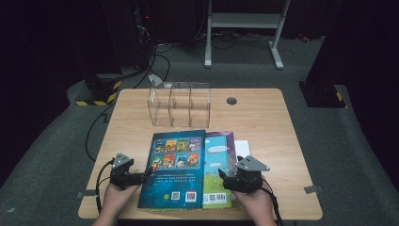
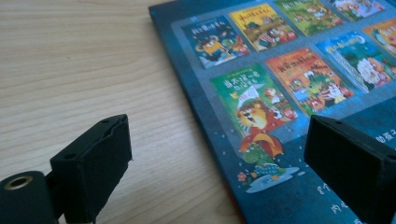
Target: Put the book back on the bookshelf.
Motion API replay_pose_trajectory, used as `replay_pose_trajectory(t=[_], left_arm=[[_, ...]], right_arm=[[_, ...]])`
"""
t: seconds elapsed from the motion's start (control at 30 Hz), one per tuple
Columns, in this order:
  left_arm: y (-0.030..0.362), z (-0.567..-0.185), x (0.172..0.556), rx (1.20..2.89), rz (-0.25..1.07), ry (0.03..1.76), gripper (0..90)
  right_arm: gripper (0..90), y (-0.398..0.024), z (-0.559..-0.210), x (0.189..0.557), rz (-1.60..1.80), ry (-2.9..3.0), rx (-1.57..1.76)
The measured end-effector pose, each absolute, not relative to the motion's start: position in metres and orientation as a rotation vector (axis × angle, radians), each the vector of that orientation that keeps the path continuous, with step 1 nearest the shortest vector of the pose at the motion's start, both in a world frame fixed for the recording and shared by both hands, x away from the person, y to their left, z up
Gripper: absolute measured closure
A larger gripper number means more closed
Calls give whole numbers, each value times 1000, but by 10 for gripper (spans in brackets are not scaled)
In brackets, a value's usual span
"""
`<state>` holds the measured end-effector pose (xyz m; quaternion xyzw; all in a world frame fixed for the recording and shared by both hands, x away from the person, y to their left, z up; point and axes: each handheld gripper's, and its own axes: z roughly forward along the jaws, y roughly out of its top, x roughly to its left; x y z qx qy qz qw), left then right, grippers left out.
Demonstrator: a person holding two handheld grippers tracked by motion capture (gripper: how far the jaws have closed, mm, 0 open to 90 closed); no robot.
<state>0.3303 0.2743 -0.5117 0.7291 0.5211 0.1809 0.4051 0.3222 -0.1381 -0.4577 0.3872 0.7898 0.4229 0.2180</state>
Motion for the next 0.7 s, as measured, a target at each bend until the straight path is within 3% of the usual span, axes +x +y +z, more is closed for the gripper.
replay_pose_trajectory(t=[0.7], left_arm=[[255,-521,334,1883,280,1292,79]], right_arm=[[173,-115,-468,319,1175,2268,1025]])
